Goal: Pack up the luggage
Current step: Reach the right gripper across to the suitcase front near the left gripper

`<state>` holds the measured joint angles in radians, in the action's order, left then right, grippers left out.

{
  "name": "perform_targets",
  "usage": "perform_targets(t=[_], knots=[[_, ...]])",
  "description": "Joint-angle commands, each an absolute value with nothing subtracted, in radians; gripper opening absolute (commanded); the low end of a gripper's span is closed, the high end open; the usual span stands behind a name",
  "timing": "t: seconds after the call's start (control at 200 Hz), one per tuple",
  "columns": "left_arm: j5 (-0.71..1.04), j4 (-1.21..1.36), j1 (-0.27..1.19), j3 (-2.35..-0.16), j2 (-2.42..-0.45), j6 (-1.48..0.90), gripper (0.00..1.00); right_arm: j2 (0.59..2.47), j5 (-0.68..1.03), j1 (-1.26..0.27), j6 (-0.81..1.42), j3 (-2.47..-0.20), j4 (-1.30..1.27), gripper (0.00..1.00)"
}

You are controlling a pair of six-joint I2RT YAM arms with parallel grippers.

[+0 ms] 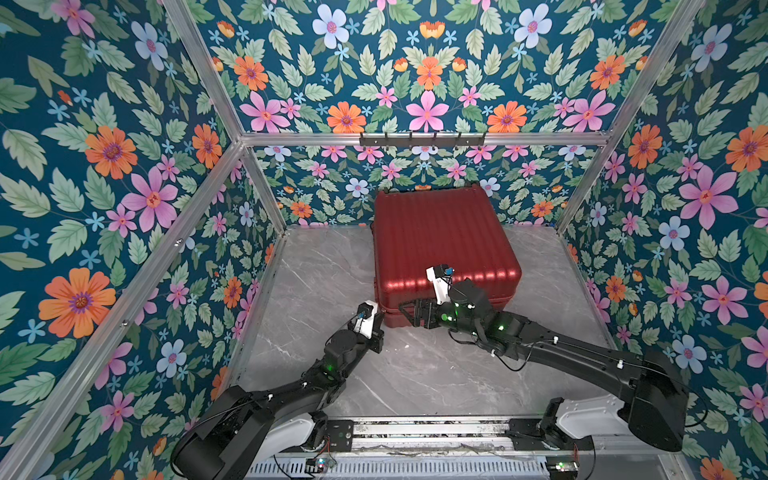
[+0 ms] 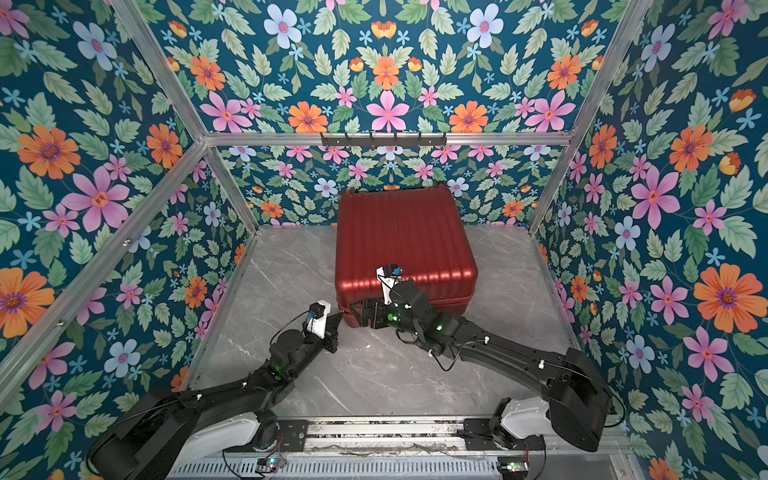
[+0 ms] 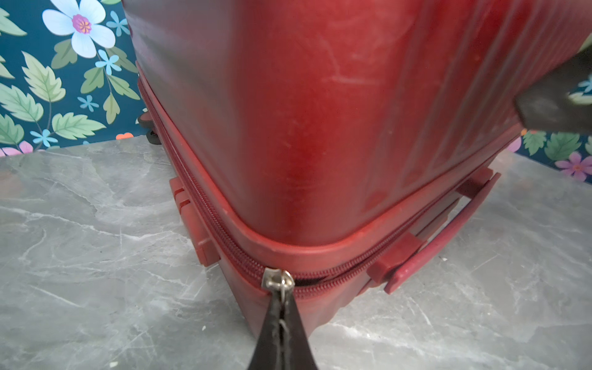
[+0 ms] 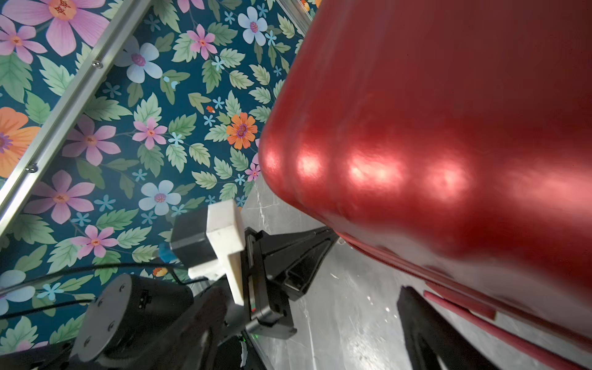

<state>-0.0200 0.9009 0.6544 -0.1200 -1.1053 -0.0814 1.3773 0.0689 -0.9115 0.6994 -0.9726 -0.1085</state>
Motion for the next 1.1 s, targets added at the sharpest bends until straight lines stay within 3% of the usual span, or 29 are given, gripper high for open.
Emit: perform_targets(t=[0.0,0.23,0.815,1.095], knots=[[0.038,0.932,0.654,-0.131,-1.096,-0.074,0.00,1.410,0.004,-0.912,0.649,-1.000,-0.150,0.86],[0.111,0.835,0.655,-0.161,-1.068,-0.061,0.00,1.484,-0.054,-0.910,0.548,-1.102,-0.103,0.86],[0.208,0.865,0.712,-0.215,-1.164,-0.078,0.00,1.636,0.014,-0.853,0.553,-1.278,-0.063,0.86],[0.133,1.002,0.726,-0.195,-1.225,-0.103,0.00,1.618,0.034,-0.839,0.566,-1.277,-0.055,0.85]])
